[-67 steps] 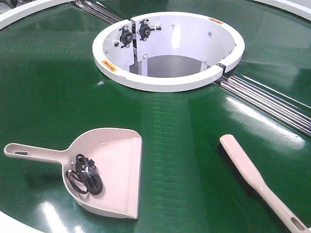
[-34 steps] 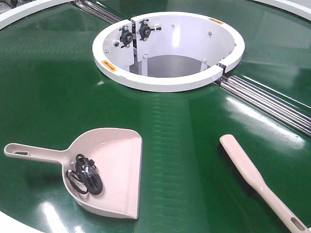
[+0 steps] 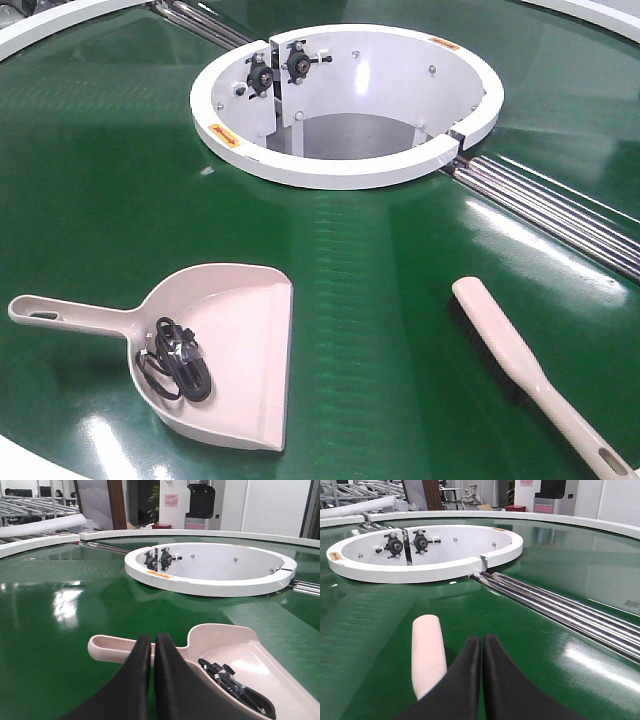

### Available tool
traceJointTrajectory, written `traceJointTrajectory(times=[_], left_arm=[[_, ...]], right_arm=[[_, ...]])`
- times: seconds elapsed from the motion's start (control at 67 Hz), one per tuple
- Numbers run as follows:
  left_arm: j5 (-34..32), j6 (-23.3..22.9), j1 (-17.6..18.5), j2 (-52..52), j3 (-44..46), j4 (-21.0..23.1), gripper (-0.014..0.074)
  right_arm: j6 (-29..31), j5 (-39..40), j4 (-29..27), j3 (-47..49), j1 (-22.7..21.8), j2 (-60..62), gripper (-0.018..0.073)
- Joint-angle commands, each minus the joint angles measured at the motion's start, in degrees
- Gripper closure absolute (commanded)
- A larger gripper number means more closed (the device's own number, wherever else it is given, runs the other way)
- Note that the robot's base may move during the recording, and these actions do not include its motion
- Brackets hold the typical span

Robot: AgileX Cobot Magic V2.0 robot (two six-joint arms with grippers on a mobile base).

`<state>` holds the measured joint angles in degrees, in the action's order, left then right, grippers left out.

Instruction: Clean and inspect green conveyor with broom and dustpan

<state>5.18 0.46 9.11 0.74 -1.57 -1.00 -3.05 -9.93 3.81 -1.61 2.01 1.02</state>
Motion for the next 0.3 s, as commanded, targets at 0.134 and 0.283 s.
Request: traceJointTrajectory(times=[0.134,0.283], left_arm=[[-4.46,-0.46,-0.14,0.85,-1.80,0.10,0.0604],[-4.46,-0.46,-0.14,0.85,-1.80,0.10,0.0604]], right_arm=[[0.27,4.35,0.37,-1.20,-0.35,0.53,0.0568],[0.21,4.35,0.37,-1.20,-0.35,0.53,0.0568]])
